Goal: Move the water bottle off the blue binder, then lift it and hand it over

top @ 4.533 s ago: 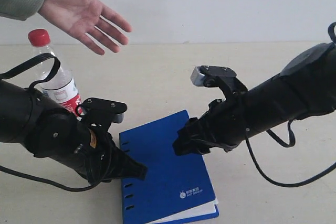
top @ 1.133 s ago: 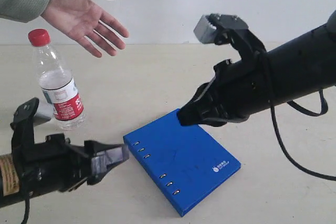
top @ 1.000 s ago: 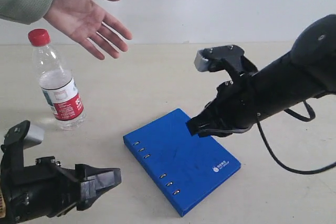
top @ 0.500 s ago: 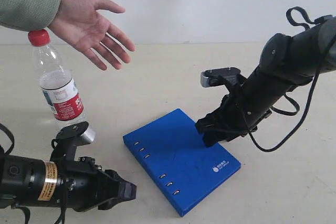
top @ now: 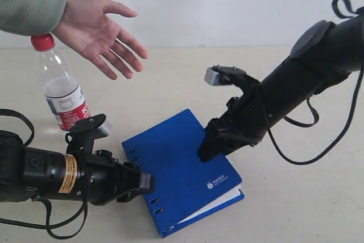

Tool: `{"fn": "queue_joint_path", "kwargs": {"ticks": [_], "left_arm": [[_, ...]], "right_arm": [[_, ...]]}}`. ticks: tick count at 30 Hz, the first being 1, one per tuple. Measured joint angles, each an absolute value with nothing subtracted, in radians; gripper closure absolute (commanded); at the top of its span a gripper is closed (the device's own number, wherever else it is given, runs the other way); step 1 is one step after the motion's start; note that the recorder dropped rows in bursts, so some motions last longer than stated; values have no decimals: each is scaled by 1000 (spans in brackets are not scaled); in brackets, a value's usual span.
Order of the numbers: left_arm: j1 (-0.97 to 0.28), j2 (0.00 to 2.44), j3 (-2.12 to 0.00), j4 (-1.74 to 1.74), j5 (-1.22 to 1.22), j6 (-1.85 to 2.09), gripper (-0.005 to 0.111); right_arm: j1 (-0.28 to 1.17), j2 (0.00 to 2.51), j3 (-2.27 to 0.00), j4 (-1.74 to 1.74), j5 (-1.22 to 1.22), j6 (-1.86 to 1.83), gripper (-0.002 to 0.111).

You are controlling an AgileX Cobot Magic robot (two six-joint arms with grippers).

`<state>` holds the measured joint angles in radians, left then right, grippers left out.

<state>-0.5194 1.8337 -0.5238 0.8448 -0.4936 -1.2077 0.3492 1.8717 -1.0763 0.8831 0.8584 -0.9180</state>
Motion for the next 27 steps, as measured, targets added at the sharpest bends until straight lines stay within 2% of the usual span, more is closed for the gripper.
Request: {"fn": "queue_joint_path", "kwargs": {"ticks": [5, 18, 20, 23, 27], "left_arm": [[-519, 1834, -526, 841, -487, -1210, 71], [-519, 1834, -530, 841, -513, -1210, 71], [-519, 1834, -530, 841, -523, -1210, 71], [-519, 1834, -530, 841, -513, -1201, 71], [-512, 1821, -483, 762, -510, -1105, 71]], "right_arm": [[349, 1809, -1074, 974, 904, -938, 56], [366, 1902, -1046, 1083, 942, -1036, 58], [375, 1916, -1044, 1083, 922, -1039, 68], [379, 1933, -1044, 1081, 898, -1039, 106], [370, 1934, -1042, 1094, 901, -1039, 109]]}}
